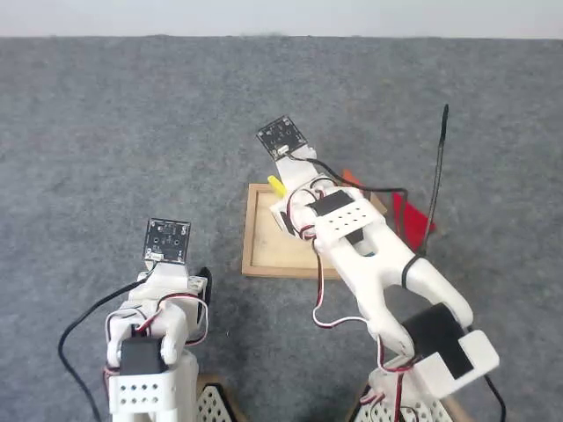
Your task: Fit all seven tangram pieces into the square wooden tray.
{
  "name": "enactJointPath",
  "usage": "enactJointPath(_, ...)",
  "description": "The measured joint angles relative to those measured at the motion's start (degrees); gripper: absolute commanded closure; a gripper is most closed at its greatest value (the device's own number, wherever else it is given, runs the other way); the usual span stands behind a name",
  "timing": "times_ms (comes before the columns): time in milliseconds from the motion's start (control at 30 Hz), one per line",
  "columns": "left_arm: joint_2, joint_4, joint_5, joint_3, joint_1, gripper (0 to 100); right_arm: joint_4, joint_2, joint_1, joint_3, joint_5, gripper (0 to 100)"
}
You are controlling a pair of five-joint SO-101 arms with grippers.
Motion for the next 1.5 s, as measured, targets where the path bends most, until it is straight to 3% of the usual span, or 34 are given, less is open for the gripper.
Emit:
enactJointPath(100, 0.0, 0.0, 0.0, 0.0, 0.0, 85, 0.4, 0.0, 0.0, 0.0, 0.0, 86.8)
enactJointPath(633, 0.0, 0.0, 0.0, 0.0, 0.0, 85, 2.0, -0.6, 0.0, 0.0, 0.0, 87.6)
enactJointPath(933, 0.0, 0.0, 0.0, 0.0, 0.0, 85, 8.9, -6.0, -8.1, 0.0, 0.0, 87.6)
enactJointPath(1167, 0.0, 0.0, 0.0, 0.0, 0.0, 85, 9.2, -6.9, -9.1, 0.9, 0.0, 87.6)
enactJointPath(1500, 0.0, 0.0, 0.0, 0.0, 0.0, 85, 6.7, -6.0, 0.1, 4.4, 3.9, 87.6)
